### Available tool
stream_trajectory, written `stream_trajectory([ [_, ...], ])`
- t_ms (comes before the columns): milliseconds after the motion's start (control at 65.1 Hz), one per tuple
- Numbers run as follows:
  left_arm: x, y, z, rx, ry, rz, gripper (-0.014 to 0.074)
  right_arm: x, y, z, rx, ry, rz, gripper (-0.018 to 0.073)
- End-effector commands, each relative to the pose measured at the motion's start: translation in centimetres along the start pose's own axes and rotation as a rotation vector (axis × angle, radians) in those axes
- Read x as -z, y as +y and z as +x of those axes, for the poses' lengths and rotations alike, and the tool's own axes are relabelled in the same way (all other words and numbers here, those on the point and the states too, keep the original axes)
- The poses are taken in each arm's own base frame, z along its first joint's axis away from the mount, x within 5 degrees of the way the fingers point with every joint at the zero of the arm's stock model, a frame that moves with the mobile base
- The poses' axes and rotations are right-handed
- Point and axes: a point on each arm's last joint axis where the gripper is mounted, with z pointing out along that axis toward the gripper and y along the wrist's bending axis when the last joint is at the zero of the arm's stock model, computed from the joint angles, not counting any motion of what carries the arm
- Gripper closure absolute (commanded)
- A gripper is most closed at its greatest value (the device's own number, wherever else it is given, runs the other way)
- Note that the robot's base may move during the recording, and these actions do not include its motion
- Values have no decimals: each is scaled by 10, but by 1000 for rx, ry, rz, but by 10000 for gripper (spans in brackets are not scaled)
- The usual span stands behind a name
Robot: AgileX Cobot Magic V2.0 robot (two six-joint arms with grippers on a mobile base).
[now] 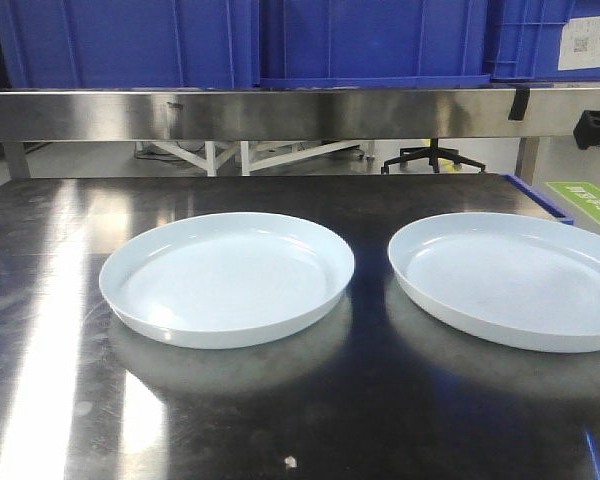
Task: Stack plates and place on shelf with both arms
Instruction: 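Grasp the rim of the other plate with the right gripper, then lift the plate with the right gripper and lower it onto the centered plate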
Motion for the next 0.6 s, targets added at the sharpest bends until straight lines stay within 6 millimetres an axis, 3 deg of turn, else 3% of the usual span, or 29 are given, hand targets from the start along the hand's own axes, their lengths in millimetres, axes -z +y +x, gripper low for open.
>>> stream_trajectory([
  [0,5,-3,-15,6,-105,15,512,12,3,-13,17,-79,-14,165],
  [230,5,-3,-15,6,-105,15,512,1,2,-10,16,-31,-3,167],
  [338,5,-3,-15,6,-105,15,512,1,3,-10,16,-36,-4,210],
  [445,5,-3,-15,6,-105,15,512,1,3,-10,15,-37,-4,328],
  [553,5,-3,-15,6,-105,15,512,2,3,-11,15,-47,-7,548],
  [583,5,-3,-15,6,-105,15,512,2,3,-12,15,-53,-8,538],
])
